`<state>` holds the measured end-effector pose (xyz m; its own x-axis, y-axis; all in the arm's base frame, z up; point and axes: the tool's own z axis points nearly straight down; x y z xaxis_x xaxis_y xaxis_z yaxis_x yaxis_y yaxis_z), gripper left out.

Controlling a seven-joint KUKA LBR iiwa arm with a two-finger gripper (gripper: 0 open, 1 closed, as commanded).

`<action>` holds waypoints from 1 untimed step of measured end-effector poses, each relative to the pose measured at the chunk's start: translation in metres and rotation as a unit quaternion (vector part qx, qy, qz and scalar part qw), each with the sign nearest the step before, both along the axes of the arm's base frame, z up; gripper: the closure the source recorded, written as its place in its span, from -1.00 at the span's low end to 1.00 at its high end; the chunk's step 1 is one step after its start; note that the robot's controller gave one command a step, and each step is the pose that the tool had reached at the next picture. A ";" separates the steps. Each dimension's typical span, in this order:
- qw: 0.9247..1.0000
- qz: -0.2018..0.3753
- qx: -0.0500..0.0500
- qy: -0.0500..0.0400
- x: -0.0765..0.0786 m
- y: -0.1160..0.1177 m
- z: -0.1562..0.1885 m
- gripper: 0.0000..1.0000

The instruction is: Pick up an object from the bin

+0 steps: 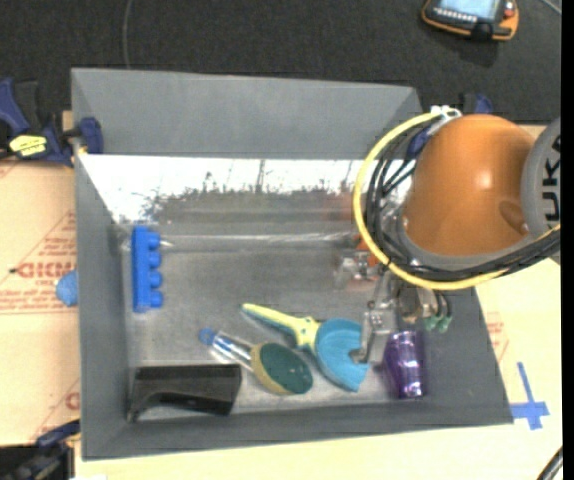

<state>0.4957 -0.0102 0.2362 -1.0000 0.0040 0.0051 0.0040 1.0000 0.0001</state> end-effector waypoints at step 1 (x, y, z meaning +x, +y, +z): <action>1.000 0.000 0.000 -0.004 0.001 0.000 0.004 -1.00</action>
Offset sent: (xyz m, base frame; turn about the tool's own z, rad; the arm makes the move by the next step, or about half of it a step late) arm -0.0092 -0.0112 -0.1662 0.1812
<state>0.4971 -0.0104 0.2406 -1.0000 0.0039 -0.0036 0.0040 1.0000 -0.0003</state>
